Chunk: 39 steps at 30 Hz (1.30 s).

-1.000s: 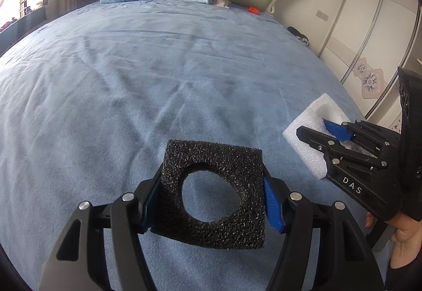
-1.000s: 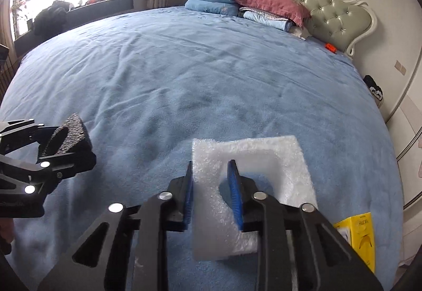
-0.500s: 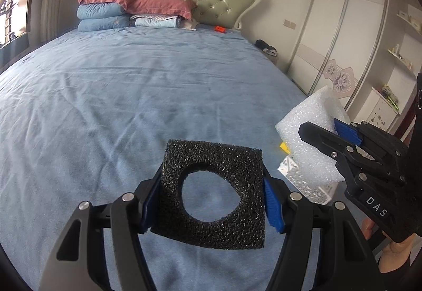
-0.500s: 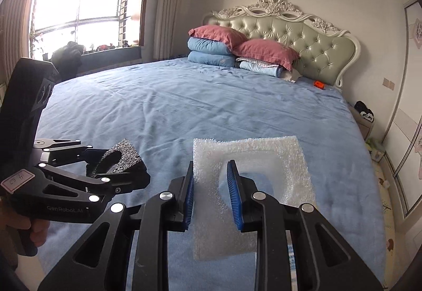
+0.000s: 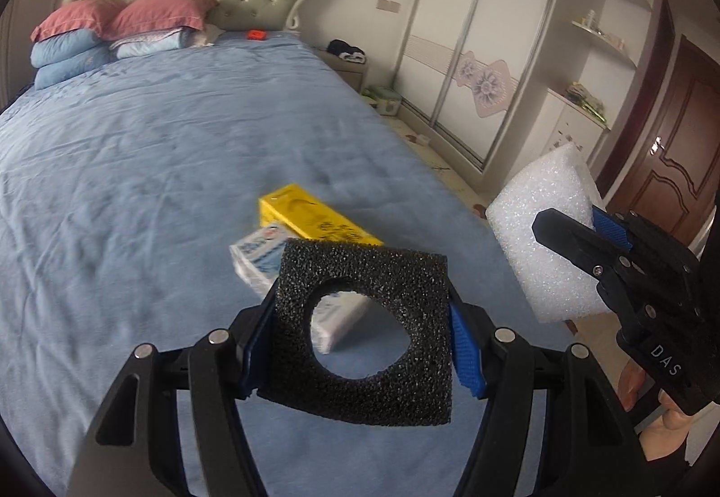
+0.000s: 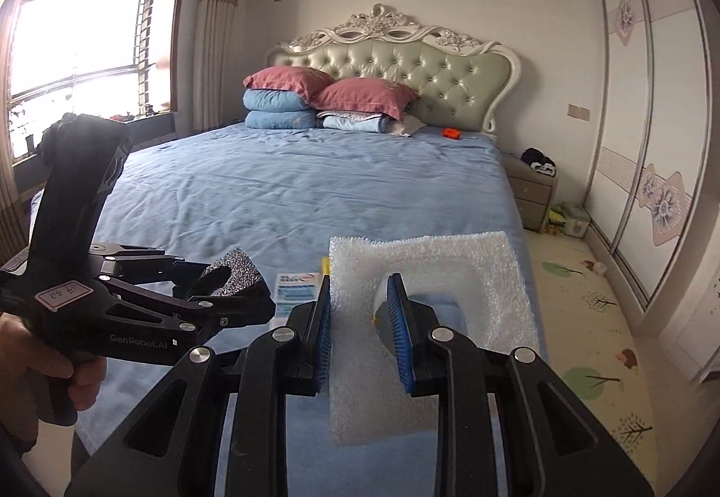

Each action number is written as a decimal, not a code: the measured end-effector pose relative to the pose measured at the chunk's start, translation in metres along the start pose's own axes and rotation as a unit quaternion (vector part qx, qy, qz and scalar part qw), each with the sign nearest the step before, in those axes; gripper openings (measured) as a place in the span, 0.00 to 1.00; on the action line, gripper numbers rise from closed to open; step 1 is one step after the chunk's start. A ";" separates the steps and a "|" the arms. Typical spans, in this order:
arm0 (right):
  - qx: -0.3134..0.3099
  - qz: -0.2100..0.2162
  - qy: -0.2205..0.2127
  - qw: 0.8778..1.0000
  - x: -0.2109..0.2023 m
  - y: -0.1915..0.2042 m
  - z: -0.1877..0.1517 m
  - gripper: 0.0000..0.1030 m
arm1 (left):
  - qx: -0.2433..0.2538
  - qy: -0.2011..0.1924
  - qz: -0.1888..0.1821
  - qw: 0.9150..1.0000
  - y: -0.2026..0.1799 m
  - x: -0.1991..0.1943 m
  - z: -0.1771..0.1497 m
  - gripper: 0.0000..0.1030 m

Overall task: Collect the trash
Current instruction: 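Carry both foam pieces over the yellow bucket and open both tools to drop them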

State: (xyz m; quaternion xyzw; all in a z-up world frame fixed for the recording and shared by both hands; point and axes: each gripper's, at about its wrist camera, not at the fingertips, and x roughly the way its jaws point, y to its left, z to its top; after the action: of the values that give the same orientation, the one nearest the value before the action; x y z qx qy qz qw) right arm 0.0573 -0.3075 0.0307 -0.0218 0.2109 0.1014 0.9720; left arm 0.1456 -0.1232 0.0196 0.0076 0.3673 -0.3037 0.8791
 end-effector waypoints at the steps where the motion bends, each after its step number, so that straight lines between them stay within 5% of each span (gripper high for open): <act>1: 0.007 -0.006 0.002 1.000 -0.006 -0.011 -0.006 0.23 | 0.008 0.005 -0.007 1.000 -0.015 0.007 0.001 0.63; 10: 0.088 -0.082 0.016 0.993 -0.067 -0.114 -0.064 0.23 | 0.081 0.049 -0.065 0.993 -0.137 0.068 -0.001 0.63; 21: 0.144 -0.166 0.061 0.974 -0.123 -0.197 -0.138 0.23 | 0.149 0.133 -0.130 0.971 -0.257 0.149 -0.027 0.63; 28: 0.166 -0.181 0.113 0.963 -0.126 -0.226 -0.179 0.23 | 0.169 0.197 -0.148 0.954 -0.303 0.203 -0.046 0.63; 35: 0.184 -0.180 0.161 0.953 -0.112 -0.249 -0.218 0.23 | 0.168 0.235 -0.142 0.947 -0.321 0.248 -0.055 0.65; 37: 0.195 -0.166 0.170 0.951 -0.109 -0.257 -0.225 0.34 | 0.163 0.254 -0.143 0.943 -0.321 0.261 -0.058 0.79; 39: 0.193 -0.177 0.177 0.949 -0.102 -0.262 -0.230 0.75 | 0.149 0.272 -0.147 0.939 -0.318 0.271 -0.055 0.93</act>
State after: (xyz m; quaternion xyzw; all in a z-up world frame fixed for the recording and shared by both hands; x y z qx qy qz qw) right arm -0.0730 -0.6031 -0.1358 0.1121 0.3881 -0.1203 0.9068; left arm 0.0863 -0.5128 -0.1306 0.1664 0.5402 -0.4671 0.6800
